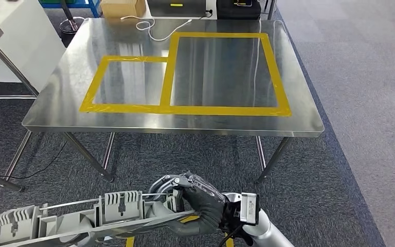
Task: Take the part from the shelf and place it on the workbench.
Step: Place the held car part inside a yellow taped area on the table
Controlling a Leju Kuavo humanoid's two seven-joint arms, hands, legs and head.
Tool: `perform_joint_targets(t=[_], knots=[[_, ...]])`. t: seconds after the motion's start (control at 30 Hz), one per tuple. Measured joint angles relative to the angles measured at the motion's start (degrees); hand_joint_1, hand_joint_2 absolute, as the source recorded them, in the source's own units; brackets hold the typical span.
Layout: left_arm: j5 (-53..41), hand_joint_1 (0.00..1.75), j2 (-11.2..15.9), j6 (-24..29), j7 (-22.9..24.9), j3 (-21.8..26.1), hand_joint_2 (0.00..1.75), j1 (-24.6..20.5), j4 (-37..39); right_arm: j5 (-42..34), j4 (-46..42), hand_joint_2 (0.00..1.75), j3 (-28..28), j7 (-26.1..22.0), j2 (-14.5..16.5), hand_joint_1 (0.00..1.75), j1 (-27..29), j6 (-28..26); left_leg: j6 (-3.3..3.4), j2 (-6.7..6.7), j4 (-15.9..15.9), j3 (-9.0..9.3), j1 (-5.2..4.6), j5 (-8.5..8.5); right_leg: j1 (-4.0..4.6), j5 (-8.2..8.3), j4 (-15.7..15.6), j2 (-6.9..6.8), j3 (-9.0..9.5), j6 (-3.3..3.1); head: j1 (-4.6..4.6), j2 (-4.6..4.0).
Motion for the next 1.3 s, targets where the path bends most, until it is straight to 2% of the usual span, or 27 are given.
perform_joint_targets(t=[0.03, 0.07, 0.13, 0.17, 0.2, 0.3, 0.37, 0.4, 0.47, 0.5, 0.53, 0.57, 0.63, 0.67, 0.7, 0.77, 0.83, 0.87, 0.9, 0.97, 1.0, 1.03, 1.07, 1.13, 1.17, 1.2, 1.3], knots=[[0.0, 0.00, 0.0, 0.0, 0.0, 0.0, 0.00, 0.0, 0.0, 0.0, 0.0, 1.75, 0.0, 0.0, 0.0, 1.75, 0.1, 0.0, -0.11, -0.08, 0.1, 0.42, 0.03, -0.37, -0.18, 1.54, -0.3, -0.01, -0.69, 0.16, 0.00, -0.01], [0.0, 0.00, 0.0, 0.0, 0.0, 0.0, 0.00, 0.1, 0.0, 0.0, 0.0, 1.75, 0.0, 0.0, -0.1, 1.75, 0.1, 0.1, -0.28, -0.17, 0.1, 0.95, 0.08, -0.80, -0.35, 4.06, -2.8, -0.02, -0.24, 0.26, 0.01, -0.01], [0.0, 0.00, -0.1, 0.0, 0.0, 0.0, 0.00, 0.1, 0.0, -0.1, 0.0, 1.75, 0.1, 0.0, -0.1, 1.75, 0.1, 0.1, -0.86, -0.27, 0.3, 1.95, 0.06, -1.86, -0.55, 8.84, -10.4, -0.03, 2.44, 0.23, 0.03, -0.01], [0.0, 0.00, -0.1, 0.0, 0.0, 0.0, 0.00, 0.0, 0.0, -0.1, 0.0, 1.75, 0.1, 0.1, -0.1, 1.75, 0.0, 0.2, -1.22, -0.32, 0.5, 2.22, -0.01, -2.34, -0.55, 9.84, -13.0, 0.01, 3.57, -0.01, 0.00, 0.00], [0.0, 0.00, -0.1, 0.0, 0.0, 0.0, 0.00, 0.0, 0.0, -0.2, 0.0, 1.75, 0.1, 0.1, -0.1, 1.75, 0.0, 0.2, -1.60, -0.34, 0.5, 2.36, -0.08, -2.72, -0.47, 9.95, -14.4, 0.07, 4.19, -0.33, -0.03, 0.00], [-0.1, 0.00, -0.1, 0.0, -0.1, 0.0, 0.00, -0.3, 0.0, -0.3, 0.0, 1.75, 0.2, 0.1, 0.0, 1.75, 0.0, 0.4, -2.67, -0.28, 0.5, 2.79, 0.08, -3.43, -0.25, 9.16, -14.9, 0.26, 4.73, -1.62, -0.12, -0.01], [-0.1, 0.00, -0.1, 0.0, -0.2, 0.0, 0.00, -0.3, 0.0, -0.4, -0.1, 1.75, 0.2, 0.1, 0.1, 1.75, -0.1, 0.5, -3.27, -0.13, 3.2, 1.84, 0.27, -4.87, -0.40, 8.86, -15.3, 0.23, 5.48, -2.43, -0.37, -0.01], [-0.1, 0.00, -0.1, 0.0, -0.2, 0.0, 0.00, -0.3, 0.0, -0.4, -0.1, 1.75, 0.2, 0.1, 0.1, 1.75, -0.1, 0.5, -3.51, -0.07, 6.5, 0.21, 0.35, -6.21, -0.41, 8.64, -15.5, 0.16, 5.88, -2.73, -0.51, -0.01], [-0.1, 0.00, -0.1, 0.0, -0.3, 0.0, 0.00, -0.2, 0.0, -0.5, -0.1, 1.75, 0.2, 0.1, 0.1, 1.75, 0.0, 0.6, -3.84, -0.04, 14.5, -4.77, 0.37, -8.91, -0.26, 8.00, -15.5, 0.07, 6.55, -3.07, -0.64, -0.01], [-0.1, 0.00, -0.1, 0.0, -0.3, 0.0, 0.00, -0.2, 0.0, -0.6, -0.1, 1.75, 0.2, 0.1, 0.1, 1.75, 0.0, 0.6, -3.87, -0.05, 17.2, -6.83, 0.37, -9.09, -0.17, 7.64, -15.5, 0.08, 6.92, -3.14, -0.66, -0.01], [-0.1, 0.00, -0.1, 0.0, -0.3, 0.0, 0.00, -0.1, 0.0, -0.6, -0.1, 1.75, 0.2, 0.2, 0.1, 1.75, 0.1, 0.6, -3.78, -0.05, 17.6, -7.92, 0.37, -7.97, -0.06, 7.25, -15.5, 0.12, 7.38, -3.15, -0.65, -0.01], [-0.1, 0.00, -0.1, 0.0, -0.3, 0.0, 0.00, 0.0, 0.0, -0.7, -0.1, 1.75, 0.2, 0.2, 0.1, 1.75, 0.1, 0.7, -3.57, -0.05, 15.7, -7.81, 0.35, -5.66, 0.03, 6.84, -15.5, 0.16, 7.96, -3.14, -0.66, -0.01], [-0.1, 0.00, -0.1, 0.0, -0.4, 0.0, 0.00, 0.0, 0.0, -1.0, -0.1, 1.75, 0.2, 0.2, 0.2, 1.75, 0.1, 0.8, -2.79, -0.02, 8.3, -5.44, 0.12, -0.25, 0.19, 5.94, -15.5, 0.19, 9.22, -2.97, -0.62, -0.01], [-0.2, 0.00, 0.0, 0.0, -0.4, 0.0, 0.00, 0.0, 0.0, -1.1, -0.2, 1.75, 0.2, 0.2, 0.3, 1.75, 0.1, 0.9, -2.32, 0.01, 5.1, -4.17, -0.11, 1.26, 0.28, 5.54, -15.5, 0.22, 9.65, -2.76, -0.60, -0.01], [-0.2, 0.00, 0.0, 0.0, -0.5, 0.0, 0.00, -0.1, 0.0, -1.3, -0.2, 1.75, 0.2, 0.2, 0.3, 1.75, 0.1, 0.9, -1.93, 0.07, 3.1, -3.38, -0.33, 1.79, 0.35, 5.25, -15.6, 0.22, 9.84, -2.50, -0.58, -0.01], [-0.2, 0.00, 0.0, 0.0, -0.5, 0.0, 0.00, -0.1, 0.0, -1.4, -0.3, 1.75, 0.2, 0.2, 0.4, 1.75, 0.0, 1.0, -1.38, 0.12, 2.0, -2.90, -0.62, 1.20, 0.41, 4.92, -15.8, 0.19, 9.96, -1.88, -0.62, -0.01], [-0.3, 0.00, 0.0, 0.0, -0.5, 0.0, 0.00, -0.1, 0.0, -1.4, -0.5, 1.75, 0.2, 0.2, 0.5, 1.75, 0.0, 1.0, -0.91, 0.11, 1.1, -2.28, -0.24, 1.06, 0.43, 4.41, -15.5, 0.08, 10.09, -1.26, -0.58, 0.00], [-0.3, 0.00, -0.1, 0.0, -0.5, 0.0, 0.00, -0.1, 0.1, -1.4, -0.6, 1.75, 0.2, 0.2, 0.5, 1.75, 0.0, 1.0, -0.65, 0.11, 0.6, -1.81, -0.05, 1.02, 0.45, 3.63, -14.0, 0.07, 9.46, -1.01, -0.54, 0.00], [-0.4, 0.00, -0.1, 0.0, -0.5, 0.0, 0.00, -0.1, 0.1, -1.4, -0.7, 1.75, 0.2, 0.2, 0.5, 1.75, -0.1, 1.0, -0.41, 0.12, 0.3, -1.33, 0.14, 0.93, 0.41, 2.45, -11.3, 0.09, 8.04, -0.79, -0.47, 0.00], [-0.4, 0.00, -0.1, -0.1, -0.5, 0.0, 0.00, -0.2, 0.1, -1.5, -0.7, 1.75, 0.2, 0.2, 0.5, 1.75, 0.1, 1.0, -0.08, 0.12, 0.2, -0.71, 0.07, 0.39, 0.22, -0.16, -3.5, 0.11, 3.18, -0.51, -0.43, -0.01], [-0.4, 0.00, -0.1, -0.1, -0.5, 0.0, 0.00, -0.2, 0.1, -1.5, -0.7, 1.75, 0.2, 0.3, 0.5, 1.75, 0.2, 1.0, -0.05, 0.08, 0.2, -0.38, 0.05, 0.05, 0.11, -0.54, -0.6, 0.10, 0.93, -0.38, -0.42, -0.01], [-0.4, 0.00, -0.1, -0.1, -0.5, 0.0, 0.00, -0.1, 0.1, -1.5, -0.7, 1.75, 0.2, 0.3, 0.5, 1.75, 0.3, 1.0, -0.09, 0.03, 0.2, 0.04, 0.04, -0.34, 0.02, 0.27, 0.5, 0.09, -0.51, -0.28, -0.40, -0.01], [-0.4, 0.00, -0.1, 0.0, -0.5, 0.0, 0.00, -0.1, 0.2, -1.5, -0.8, 1.75, 0.2, 0.3, 0.4, 1.75, 0.4, 1.0, -0.18, -0.03, 0.2, 0.59, 0.04, -0.78, -0.07, 2.30, -0.8, 0.08, -0.77, -0.24, -0.41, -0.01], [-0.2, 0.00, -0.1, 0.0, -0.5, 0.0, 0.00, 0.0, 0.3, -1.5, -1.0, 1.75, 0.2, 0.1, 0.4, 1.75, 0.4, 1.0, -0.56, -0.11, 0.3, 1.81, 0.05, -1.83, -0.22, 7.84, -7.9, 0.06, 1.40, -0.37, -0.39, -0.01], [-0.1, 0.00, -0.1, 0.0, -0.4, 0.0, 0.00, -0.1, 0.3, -1.5, -1.2, 1.75, 0.2, 0.0, 0.4, 1.75, 0.4, 1.0, -0.89, -0.15, 0.5, 2.24, -0.06, -2.39, -0.16, 9.51, -11.4, 0.07, 2.74, -0.54, -0.42, -0.01], [0.0, 0.00, -0.1, 0.1, -0.4, 0.0, 0.00, -0.1, 0.3, -1.6, -1.4, 1.75, 0.2, -0.1, 0.4, 1.75, 0.5, 1.0, -1.24, -0.17, 0.5, 2.49, -0.15, -2.84, -0.08, 10.19, -13.6, 0.10, 3.66, -0.81, -0.48, -0.01], [0.1, 0.00, -0.1, 0.1, -0.3, 0.0, 0.00, -0.2, 0.3, -1.7, -2.4, 1.75, 0.1, -0.3, 0.5, 1.75, 0.6, 1.1, -2.31, -0.14, 0.3, 2.94, -0.14, -3.69, 0.16, 9.32, -14.6, 0.37, 4.30, -1.90, -0.59, 0.00]])
